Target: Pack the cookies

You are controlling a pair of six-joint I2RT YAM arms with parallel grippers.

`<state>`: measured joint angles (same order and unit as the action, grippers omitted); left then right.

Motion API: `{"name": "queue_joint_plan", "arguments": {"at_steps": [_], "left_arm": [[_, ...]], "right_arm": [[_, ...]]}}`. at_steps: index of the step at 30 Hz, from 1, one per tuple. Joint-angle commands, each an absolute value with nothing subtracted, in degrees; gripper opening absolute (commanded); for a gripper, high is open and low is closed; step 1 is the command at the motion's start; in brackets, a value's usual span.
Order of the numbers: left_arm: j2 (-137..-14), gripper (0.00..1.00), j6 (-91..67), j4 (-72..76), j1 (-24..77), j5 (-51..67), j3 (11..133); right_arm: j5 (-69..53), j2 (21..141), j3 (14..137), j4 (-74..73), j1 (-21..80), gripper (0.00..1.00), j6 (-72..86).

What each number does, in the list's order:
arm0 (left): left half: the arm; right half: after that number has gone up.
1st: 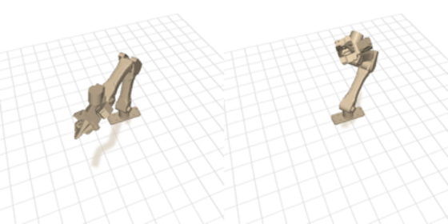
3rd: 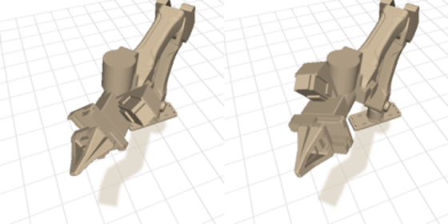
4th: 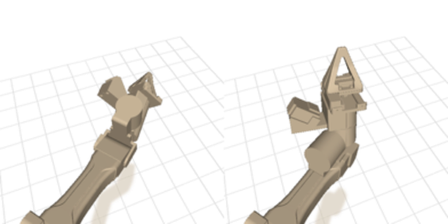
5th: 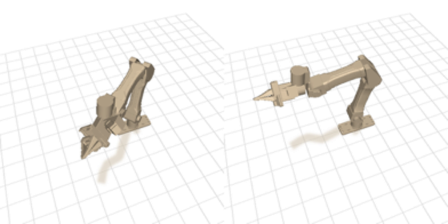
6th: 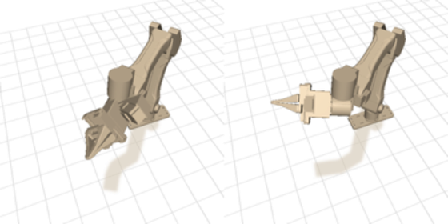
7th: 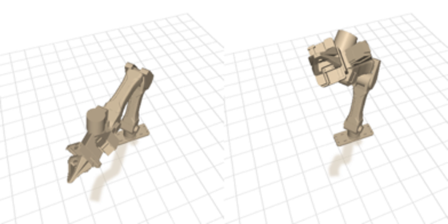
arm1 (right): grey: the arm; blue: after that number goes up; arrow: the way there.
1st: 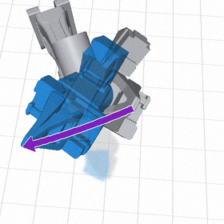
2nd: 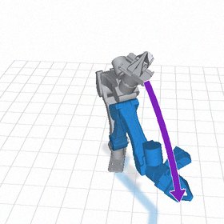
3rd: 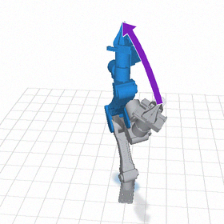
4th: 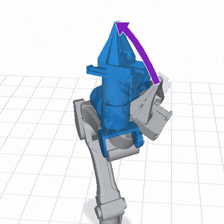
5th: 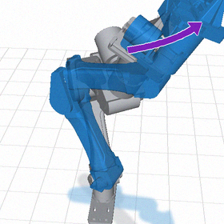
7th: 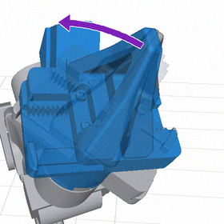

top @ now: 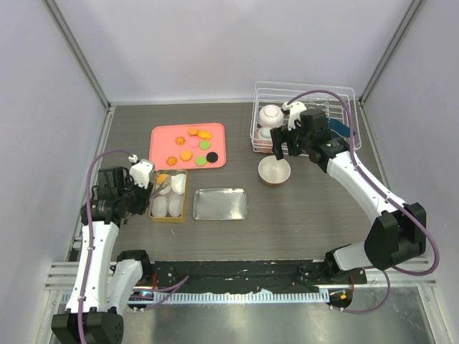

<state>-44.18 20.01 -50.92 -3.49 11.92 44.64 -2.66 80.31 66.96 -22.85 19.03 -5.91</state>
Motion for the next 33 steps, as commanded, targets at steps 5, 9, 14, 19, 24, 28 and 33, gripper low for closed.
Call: {"name": "queue_joint_plan", "arguments": {"at_steps": [5, 9, 14, 19, 24, 28, 33], "left_arm": [[-45.00, 0.34, 21.62, -48.96, -3.34, 10.63, 44.47], [-46.40, 0.36, 21.80, -48.60, -3.43, 10.98, 44.65], [-47.02, 0.39, 21.88, -48.34, -3.34, 11.34, 44.56], [-46.76, 0.44, 21.80, -48.34, -3.34, 11.42, 44.74], [-46.23, 0.48, 21.80, -48.34, -3.34, 11.51, 44.82], [-46.06, 0.50, 21.62, -48.43, -3.43, 11.60, 45.00], [-45.62, 0.52, 21.62, -48.60, -3.34, 11.43, 45.70]], "right_arm": [[-2.55, 80.24, 68.91, -22.06, 19.25, 1.00, -6.24], [-2.46, 80.42, 68.91, -22.06, 19.25, 1.00, -6.33], [-2.46, 80.51, 68.91, -22.06, 19.25, 1.00, -6.33], [-2.55, 80.68, 68.99, -22.06, 19.25, 1.00, -6.42], [-2.55, 80.60, 68.99, -22.15, 19.25, 1.00, -6.42], [-2.55, 80.51, 68.99, -22.15, 19.25, 1.00, -6.42], [-2.55, 80.60, 68.99, -22.24, 19.25, 1.00, -6.42]]}}
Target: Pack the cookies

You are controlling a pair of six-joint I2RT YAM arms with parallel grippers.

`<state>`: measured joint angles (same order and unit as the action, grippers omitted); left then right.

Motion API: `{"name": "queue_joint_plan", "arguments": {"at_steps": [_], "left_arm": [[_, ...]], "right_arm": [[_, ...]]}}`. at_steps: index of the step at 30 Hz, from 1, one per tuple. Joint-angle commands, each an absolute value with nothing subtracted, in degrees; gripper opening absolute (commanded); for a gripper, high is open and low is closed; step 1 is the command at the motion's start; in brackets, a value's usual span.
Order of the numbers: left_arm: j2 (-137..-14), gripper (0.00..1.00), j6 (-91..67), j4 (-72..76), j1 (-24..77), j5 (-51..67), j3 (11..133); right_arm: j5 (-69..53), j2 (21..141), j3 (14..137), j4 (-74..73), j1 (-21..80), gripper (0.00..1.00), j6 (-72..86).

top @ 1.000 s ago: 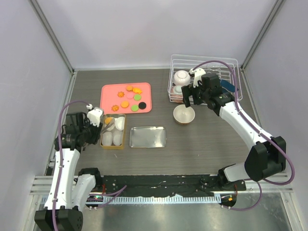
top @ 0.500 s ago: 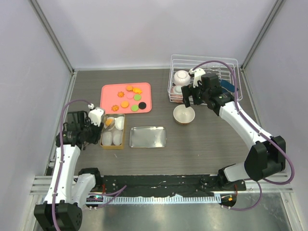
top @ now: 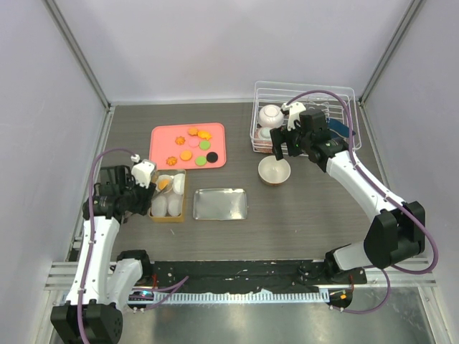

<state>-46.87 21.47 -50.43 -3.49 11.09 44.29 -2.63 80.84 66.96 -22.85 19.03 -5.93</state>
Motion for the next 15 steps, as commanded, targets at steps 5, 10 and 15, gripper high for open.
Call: {"name": "queue_joint_plan", "arguments": {"at_steps": [5, 10, 15], "left_arm": [[-44.47, 0.52, 20.83, -49.04, -3.43, 11.43, 47.90], [-44.73, 0.52, 19.69, -47.99, -3.43, 11.95, 52.11], [-50.26, 0.53, 17.41, -45.27, -3.34, 14.15, 56.07]], "right_arm": [[-2.72, 80.68, 68.99, -22.24, 19.34, 1.00, -6.42], [-2.72, 80.77, 69.08, -22.24, 19.16, 1.00, -6.42], [-2.81, 80.95, 68.99, -22.32, 19.25, 1.00, -6.42]]}}
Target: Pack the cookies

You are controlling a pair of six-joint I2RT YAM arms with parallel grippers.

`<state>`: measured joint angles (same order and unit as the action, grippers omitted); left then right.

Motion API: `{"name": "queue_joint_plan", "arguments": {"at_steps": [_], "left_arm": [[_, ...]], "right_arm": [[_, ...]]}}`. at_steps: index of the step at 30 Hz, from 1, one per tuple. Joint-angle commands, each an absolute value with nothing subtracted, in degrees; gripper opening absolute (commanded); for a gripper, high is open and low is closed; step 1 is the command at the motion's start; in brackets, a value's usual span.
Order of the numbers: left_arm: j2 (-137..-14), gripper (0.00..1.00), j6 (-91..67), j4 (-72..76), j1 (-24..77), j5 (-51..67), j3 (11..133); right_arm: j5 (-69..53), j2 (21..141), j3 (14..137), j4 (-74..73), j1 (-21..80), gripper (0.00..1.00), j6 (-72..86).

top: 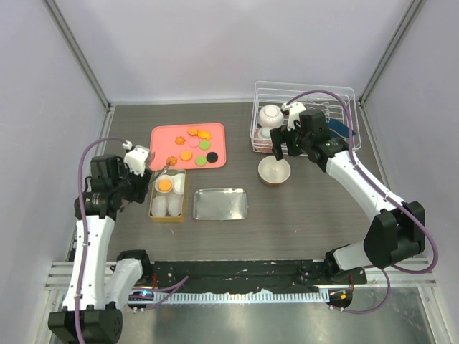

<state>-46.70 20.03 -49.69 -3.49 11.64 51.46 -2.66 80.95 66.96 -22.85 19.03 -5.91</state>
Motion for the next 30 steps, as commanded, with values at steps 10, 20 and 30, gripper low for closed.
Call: {"name": "queue_joint_plan", "arguments": {"at_steps": [10, 20, 30], "left_arm": [[-68.09, 0.54, 13.01, -35.17, -3.34, 17.31, 64.07], [-80.85, 0.54, 12.48, -33.58, -2.11, 20.83, 70.40], [-88.58, 0.54, 11.43, -28.92, 2.19, 16.79, 75.05]], "right_arm": [[-2.73, 81.21, 69.08, -22.32, 19.25, 1.00, -6.59], [-2.20, 81.47, 69.08, -22.33, 19.25, 1.00, -6.86], [-2.20, 82.62, 69.17, -22.41, 19.25, 1.00, -6.94]]}}
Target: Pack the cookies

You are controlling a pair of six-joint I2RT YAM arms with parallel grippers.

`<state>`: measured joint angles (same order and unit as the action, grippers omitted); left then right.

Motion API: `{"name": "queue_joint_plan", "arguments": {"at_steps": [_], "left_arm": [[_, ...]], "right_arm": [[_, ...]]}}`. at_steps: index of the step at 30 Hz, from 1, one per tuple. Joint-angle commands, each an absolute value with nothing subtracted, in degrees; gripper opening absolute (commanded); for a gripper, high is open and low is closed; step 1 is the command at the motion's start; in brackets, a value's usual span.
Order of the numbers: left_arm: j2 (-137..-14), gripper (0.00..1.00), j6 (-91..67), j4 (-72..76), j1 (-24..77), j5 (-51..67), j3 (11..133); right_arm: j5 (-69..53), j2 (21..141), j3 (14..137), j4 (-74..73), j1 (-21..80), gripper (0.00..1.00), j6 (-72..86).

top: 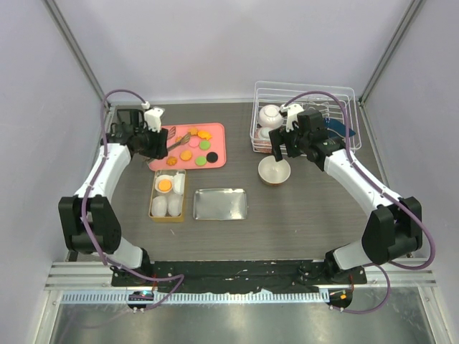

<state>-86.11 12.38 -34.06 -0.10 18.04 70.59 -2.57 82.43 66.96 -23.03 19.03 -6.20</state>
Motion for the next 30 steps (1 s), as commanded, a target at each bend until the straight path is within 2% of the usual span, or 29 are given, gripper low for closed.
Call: {"name": "queue_joint_plan", "arguments": {"at_steps": [1, 13, 30], "left_arm": [[-89.29, 0.54, 11.43, -28.83, 2.28, 16.35, 75.58], [-93.34, 0.53, 11.69, -25.93, 2.90, 10.64, 76.82], [-95.97, 0.53, 12.31, -24.17, 2.90, 8.70, 74.88]], "right_arm": [[-2.20, 82.70, 69.17, -22.41, 19.25, 1.00, -6.94], [-2.20, 82.88, 69.17, -22.50, 19.25, 1.00, -7.21], [-2.20, 82.53, 69.26, -22.59, 19.25, 1.00, -7.21]]}}
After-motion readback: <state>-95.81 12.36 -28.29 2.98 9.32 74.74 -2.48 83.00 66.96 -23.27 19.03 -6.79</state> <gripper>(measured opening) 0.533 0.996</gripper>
